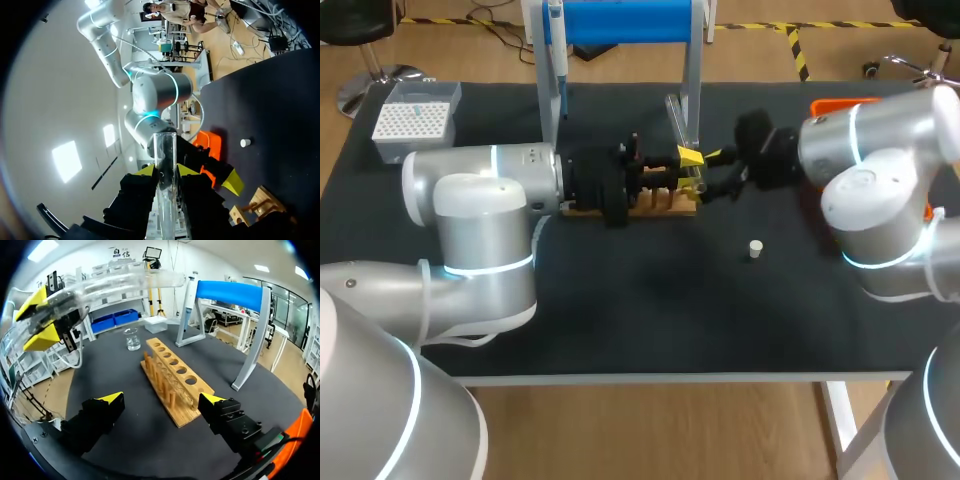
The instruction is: Invert the test tube, pick up the pipette, mount the tip to pipette, aspirate from beaker and dispense into the tube, eject the tip, return the pipette, and cap with the stopper.
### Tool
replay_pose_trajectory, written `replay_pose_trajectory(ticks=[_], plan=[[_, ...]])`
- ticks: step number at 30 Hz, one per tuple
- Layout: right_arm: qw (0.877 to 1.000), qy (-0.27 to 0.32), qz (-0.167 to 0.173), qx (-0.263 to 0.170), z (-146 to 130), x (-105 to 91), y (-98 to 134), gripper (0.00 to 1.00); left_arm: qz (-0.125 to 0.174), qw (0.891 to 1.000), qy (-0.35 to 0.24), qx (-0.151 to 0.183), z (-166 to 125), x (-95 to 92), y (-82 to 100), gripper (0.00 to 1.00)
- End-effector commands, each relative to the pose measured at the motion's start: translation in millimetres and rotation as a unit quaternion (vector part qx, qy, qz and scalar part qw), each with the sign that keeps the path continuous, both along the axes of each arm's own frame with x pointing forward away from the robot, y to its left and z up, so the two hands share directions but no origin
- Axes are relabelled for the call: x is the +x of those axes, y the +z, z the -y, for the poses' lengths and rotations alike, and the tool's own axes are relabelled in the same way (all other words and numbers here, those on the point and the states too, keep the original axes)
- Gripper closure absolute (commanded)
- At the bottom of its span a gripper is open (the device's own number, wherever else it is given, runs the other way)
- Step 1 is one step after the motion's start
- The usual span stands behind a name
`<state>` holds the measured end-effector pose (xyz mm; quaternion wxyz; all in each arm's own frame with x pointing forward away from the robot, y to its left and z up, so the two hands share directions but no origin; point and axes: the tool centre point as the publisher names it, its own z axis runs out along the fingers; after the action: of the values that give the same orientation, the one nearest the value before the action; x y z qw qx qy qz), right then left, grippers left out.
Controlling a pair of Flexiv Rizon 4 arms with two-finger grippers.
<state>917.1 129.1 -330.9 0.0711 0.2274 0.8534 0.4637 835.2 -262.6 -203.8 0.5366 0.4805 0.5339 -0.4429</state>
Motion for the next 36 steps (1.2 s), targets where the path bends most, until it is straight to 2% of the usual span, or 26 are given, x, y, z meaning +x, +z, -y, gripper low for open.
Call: replay_pose_trajectory(ticks=[1,10,26,29,31,34,36], plan=[[1.000,-0.003,0.003,0.004,-4,3.0,-8,0.00,0.001,1.000,-0.001,-0.001,0,0.7,-0.9,1.00],[1.000,0.000,0.017,0.004,-4,3.1,-14,0.00,0.001,1.000,-0.001,-0.001,0,0.7,-0.9,1.00],[1.000,0.000,0.017,0.004,-4,3.1,-14,0.00,0.001,1.000,-0.001,-0.001,0,0.7,-0.9,1.00],[1.000,0.000,0.017,0.004,-4,3.1,-14,0.00,-0.047,0.999,0.002,0.005,-10,8.6,10.8,1.00],[1.000,0.000,0.017,0.004,-4,3.1,-14,0.00,-0.093,0.996,-0.002,0.014,-13,14.8,19.8,1.00],[1.000,0.000,0.017,0.004,-4,3.1,-14,0.00,-0.158,0.987,-0.004,0.019,-19,24.1,31.0,1.00],[1.000,0.000,0.017,0.004,-4,3.1,-14,0.00,-0.211,0.977,0.001,0.011,-25,29.0,35.0,1.00]])
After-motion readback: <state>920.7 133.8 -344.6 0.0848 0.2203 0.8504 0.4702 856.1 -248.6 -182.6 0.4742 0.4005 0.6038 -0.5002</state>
